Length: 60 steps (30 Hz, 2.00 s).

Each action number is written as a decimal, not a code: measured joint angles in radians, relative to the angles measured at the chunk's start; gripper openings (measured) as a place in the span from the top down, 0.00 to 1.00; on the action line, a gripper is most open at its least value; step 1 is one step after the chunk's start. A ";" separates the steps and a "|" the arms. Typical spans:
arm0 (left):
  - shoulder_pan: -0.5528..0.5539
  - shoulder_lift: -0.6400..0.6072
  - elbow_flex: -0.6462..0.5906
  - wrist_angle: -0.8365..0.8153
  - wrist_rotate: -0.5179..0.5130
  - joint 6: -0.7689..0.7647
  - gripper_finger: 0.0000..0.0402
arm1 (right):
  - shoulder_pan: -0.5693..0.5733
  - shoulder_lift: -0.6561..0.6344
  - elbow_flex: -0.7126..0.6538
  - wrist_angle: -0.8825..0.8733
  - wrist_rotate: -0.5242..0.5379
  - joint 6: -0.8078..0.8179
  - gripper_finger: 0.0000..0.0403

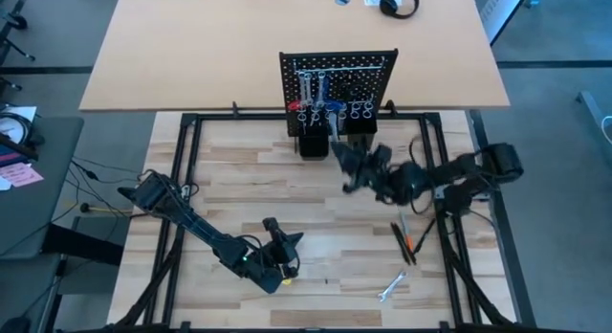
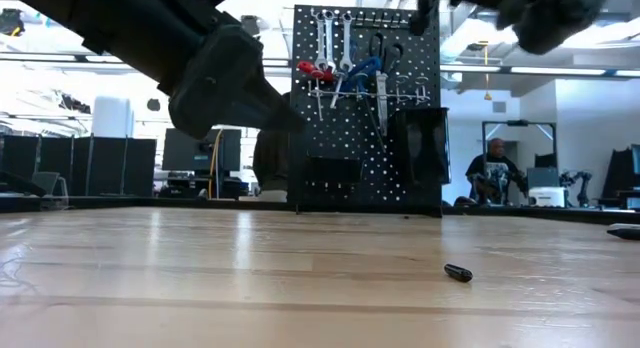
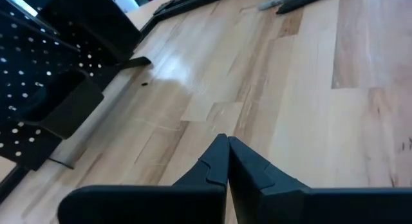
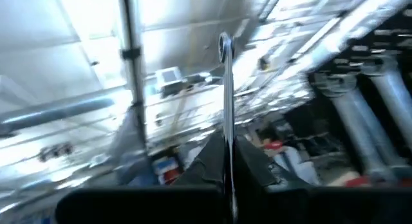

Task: Hang tools onto peg board
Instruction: Hang the wrench on the pegboard

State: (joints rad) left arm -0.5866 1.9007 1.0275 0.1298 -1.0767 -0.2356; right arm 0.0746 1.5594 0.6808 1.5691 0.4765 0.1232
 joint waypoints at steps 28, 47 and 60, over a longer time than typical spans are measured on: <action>0.007 0.000 0.001 -0.005 0.000 0.006 1.00 | -0.353 0.000 0.037 -0.209 -0.083 0.540 0.95; 0.007 -0.001 0.002 -0.004 0.000 0.004 1.00 | -0.379 -0.001 0.038 -0.273 -0.048 0.588 0.80; 0.007 -0.001 0.002 -0.005 0.000 0.004 1.00 | -0.378 0.000 0.037 -0.274 -0.070 0.588 0.50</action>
State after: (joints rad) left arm -0.5797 1.8999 1.0290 0.1249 -1.0765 -0.2314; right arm -0.3038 1.5589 0.7177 1.2955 0.4069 0.7109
